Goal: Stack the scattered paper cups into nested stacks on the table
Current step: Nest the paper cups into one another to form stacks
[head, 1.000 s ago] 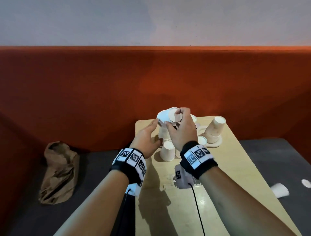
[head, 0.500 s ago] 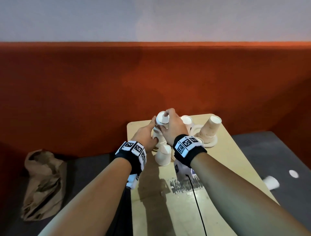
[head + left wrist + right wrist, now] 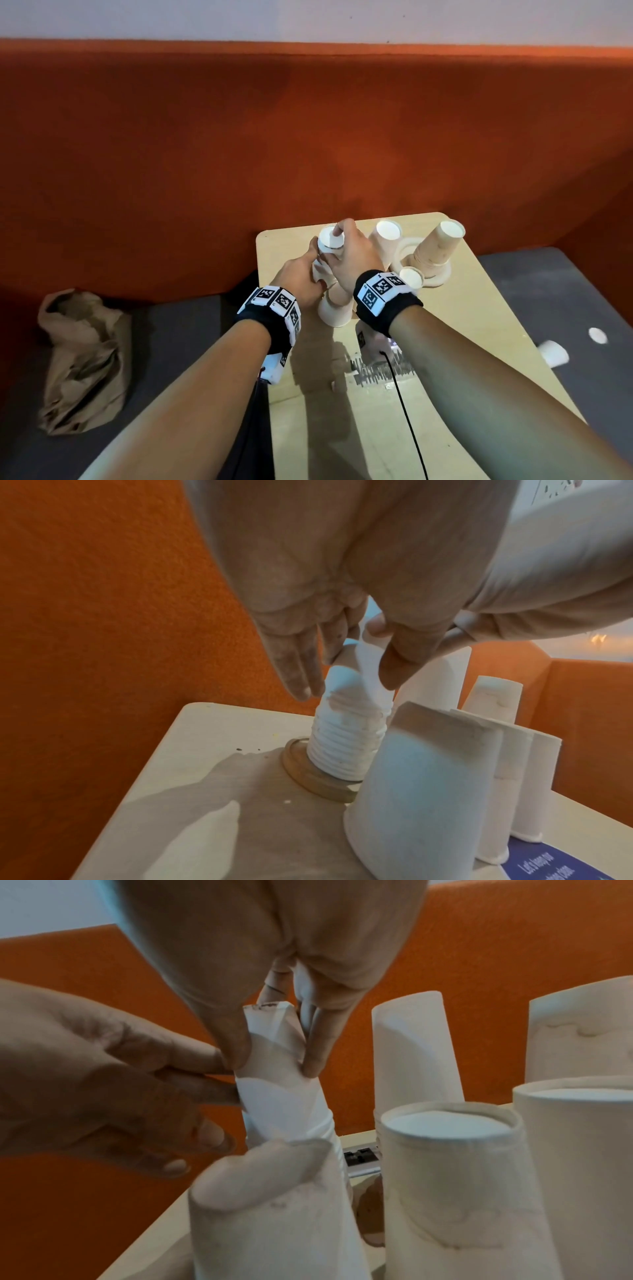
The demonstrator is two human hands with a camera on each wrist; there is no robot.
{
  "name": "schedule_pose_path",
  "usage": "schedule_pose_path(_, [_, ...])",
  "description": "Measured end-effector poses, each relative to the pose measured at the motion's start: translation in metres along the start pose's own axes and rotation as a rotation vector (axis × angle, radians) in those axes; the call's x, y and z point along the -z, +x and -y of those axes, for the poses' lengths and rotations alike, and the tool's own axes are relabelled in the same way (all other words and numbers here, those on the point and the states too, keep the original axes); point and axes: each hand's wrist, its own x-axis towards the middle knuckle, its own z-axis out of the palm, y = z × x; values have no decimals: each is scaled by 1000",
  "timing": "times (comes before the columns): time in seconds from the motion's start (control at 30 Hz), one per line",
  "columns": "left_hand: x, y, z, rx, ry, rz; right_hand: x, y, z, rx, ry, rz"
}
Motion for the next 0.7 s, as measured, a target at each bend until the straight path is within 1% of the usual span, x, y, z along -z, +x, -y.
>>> schedule_pose_path(0.2, [-9,5,7,-1,-9,10,-5,3,-6,-36,-16,29])
schedule_pose_path(0.43, [-7,6,12,3,-10,-4,-2,5,-7,-13,-86,56])
schedule_pose_path(0.53, [-8,4,16,13,-29,-11,3,-2,-9,46,-108,26])
schedule_pose_path(0.6, [-11,0,20,21,-41,-6,8,-10,-12,82,-123,-34])
schedule_pose_path(0.67, [-13,-8,23,24,-68,-2,13,-20,-16,95,-175,-101])
schedule_pose_path(0.7, [-14,-13,24,26,-76,-5,15,-27,-17,88,-209,-102])
